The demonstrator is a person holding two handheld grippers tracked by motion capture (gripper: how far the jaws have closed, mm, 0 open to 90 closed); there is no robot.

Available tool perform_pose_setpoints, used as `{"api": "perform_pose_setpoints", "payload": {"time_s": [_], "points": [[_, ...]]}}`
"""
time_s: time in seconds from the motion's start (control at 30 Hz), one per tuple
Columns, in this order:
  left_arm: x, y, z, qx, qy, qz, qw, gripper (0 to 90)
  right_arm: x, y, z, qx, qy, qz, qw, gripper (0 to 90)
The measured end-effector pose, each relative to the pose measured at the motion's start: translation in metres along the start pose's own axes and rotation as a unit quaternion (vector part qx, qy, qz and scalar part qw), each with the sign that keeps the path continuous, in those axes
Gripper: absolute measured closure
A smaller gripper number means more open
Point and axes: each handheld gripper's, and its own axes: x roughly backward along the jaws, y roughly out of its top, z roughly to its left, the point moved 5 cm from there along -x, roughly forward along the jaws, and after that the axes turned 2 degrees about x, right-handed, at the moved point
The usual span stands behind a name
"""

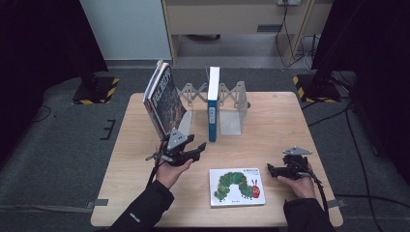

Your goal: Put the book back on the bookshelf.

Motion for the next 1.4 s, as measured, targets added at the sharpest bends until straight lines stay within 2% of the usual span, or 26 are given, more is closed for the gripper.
{"api": "perform_pose_setpoints", "payload": {"time_s": [0.13,0.27,0.33,0.43,0.5,0.6,0.67,0.77,0.8,0.9,1.0,1.17,1.4], "points": [[0.012,-0.015,0.002,0.013,-0.007,0.011,0.9998,40.8,0.001,0.001,0.000,-0.007,0.000,0.013,0.9999,3.1],[0.017,-0.033,0.004,0.012,-0.006,0.029,0.9995,39.7,0.005,0.002,-0.001,-0.005,-0.005,0.023,0.9997,7.0],[0.017,-0.040,0.004,0.014,-0.008,0.036,0.9992,39.2,0.009,0.004,-0.002,-0.019,-0.007,0.017,0.9996,8.2],[0.015,-0.051,0.002,0.015,-0.013,0.049,0.9986,37.9,0.016,0.008,0.000,-0.027,0.000,0.007,0.9996,9.3],[0.011,-0.057,0.000,0.012,-0.017,0.060,0.9980,37.7,0.021,0.010,0.004,-0.042,0.005,0.005,0.9991,10.1],[0.006,-0.065,-0.005,0.013,-0.026,0.076,0.9967,36.6,0.026,0.014,0.009,-0.039,0.008,0.001,0.9992,11.3],[0.003,-0.070,-0.008,0.023,-0.034,0.085,0.9955,35.7,0.029,0.017,0.013,-0.043,0.018,-0.001,0.9989,11.9],[-0.001,-0.076,-0.010,0.023,-0.038,0.099,0.9941,34.2,0.035,0.019,0.021,-0.042,0.029,-0.005,0.9987,12.6],[-0.003,-0.077,-0.011,0.028,-0.041,0.101,0.9936,33.9,0.037,0.019,0.025,-0.050,0.036,-0.004,0.9981,12.5],[-0.008,-0.080,-0.015,0.034,-0.047,0.107,0.9926,32.9,0.043,0.019,0.034,-0.049,0.051,-0.008,0.9975,12.7],[-0.015,-0.085,-0.021,0.021,-0.048,0.119,0.9914,32.9,0.049,0.020,0.043,-0.049,0.064,-0.016,0.9966,15.4],[-0.020,-0.089,-0.029,0.013,-0.058,0.126,0.9902,31.9,0.049,0.017,0.054,-0.053,0.081,-0.007,0.9953,16.8],[-0.029,-0.100,-0.034,0.002,-0.054,0.148,0.9875,31.6,0.047,0.015,0.068,-0.033,0.088,0.002,0.9956,17.2]]}}
